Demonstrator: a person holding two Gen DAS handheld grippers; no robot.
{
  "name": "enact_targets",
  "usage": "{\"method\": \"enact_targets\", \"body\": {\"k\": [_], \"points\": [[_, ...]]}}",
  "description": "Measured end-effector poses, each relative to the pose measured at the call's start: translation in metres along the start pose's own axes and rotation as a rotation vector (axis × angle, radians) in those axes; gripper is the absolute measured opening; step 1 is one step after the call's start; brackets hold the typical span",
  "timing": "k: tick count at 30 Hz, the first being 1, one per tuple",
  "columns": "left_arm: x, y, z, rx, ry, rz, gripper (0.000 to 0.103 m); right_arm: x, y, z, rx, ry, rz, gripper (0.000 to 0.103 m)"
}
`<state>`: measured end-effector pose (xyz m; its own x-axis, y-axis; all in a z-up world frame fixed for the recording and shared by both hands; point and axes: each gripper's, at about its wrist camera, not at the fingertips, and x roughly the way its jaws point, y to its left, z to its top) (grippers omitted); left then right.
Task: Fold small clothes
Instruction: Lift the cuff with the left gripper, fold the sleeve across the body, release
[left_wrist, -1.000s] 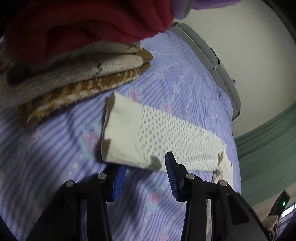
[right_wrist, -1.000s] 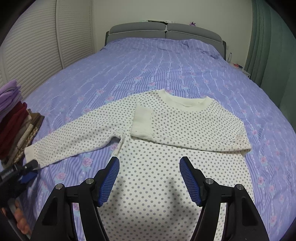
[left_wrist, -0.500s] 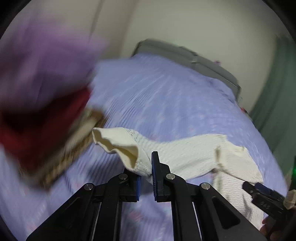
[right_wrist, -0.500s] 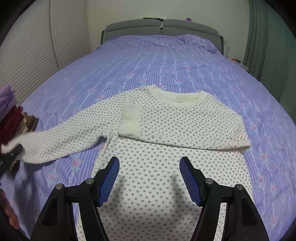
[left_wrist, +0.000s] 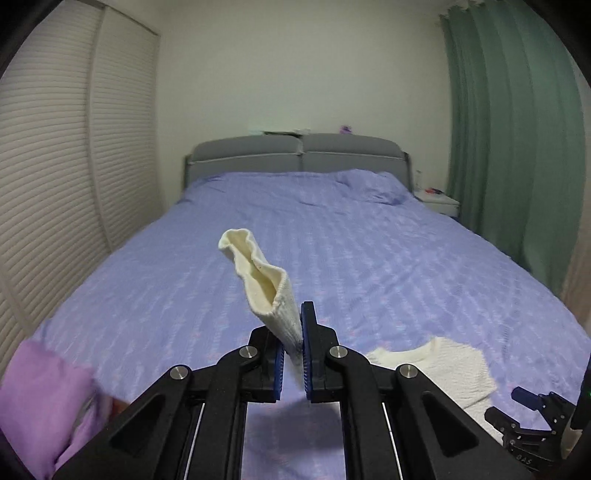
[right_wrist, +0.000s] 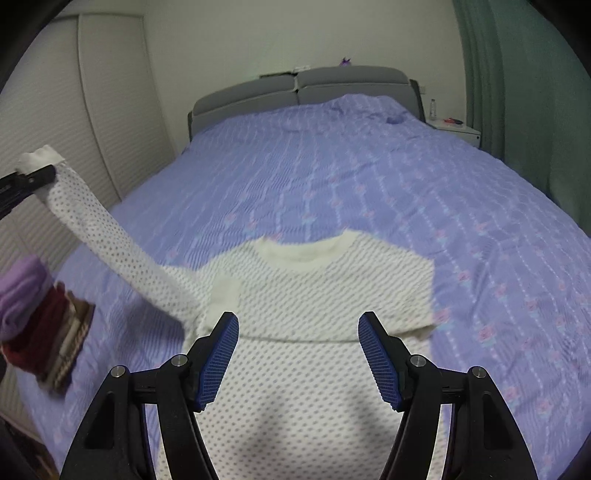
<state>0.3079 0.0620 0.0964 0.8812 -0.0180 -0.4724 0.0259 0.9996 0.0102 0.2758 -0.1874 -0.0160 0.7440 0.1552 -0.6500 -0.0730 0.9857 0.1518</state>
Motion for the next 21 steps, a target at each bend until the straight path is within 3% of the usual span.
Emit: {"method": "enact_targets", "body": {"k": [8,13,21], "points": [[0.047,-0.108,-0.009,0.153,0.081,-0.151,0.01,-0.003,-0.05,0.012,0.015,-0.022,-0.071,0.068],[0.08,-0.161,-0.026,0.128,0.151,-0.274,0.01,-0.007,-0.091,0.006,0.049,-0.013,-0.119,0.068],[0.124,-0.233,-0.066,0.152,0.264,-0.353,0.01,-0.004,-0.149,-0.005,0.107,0.011,-0.181,0.068]]}}
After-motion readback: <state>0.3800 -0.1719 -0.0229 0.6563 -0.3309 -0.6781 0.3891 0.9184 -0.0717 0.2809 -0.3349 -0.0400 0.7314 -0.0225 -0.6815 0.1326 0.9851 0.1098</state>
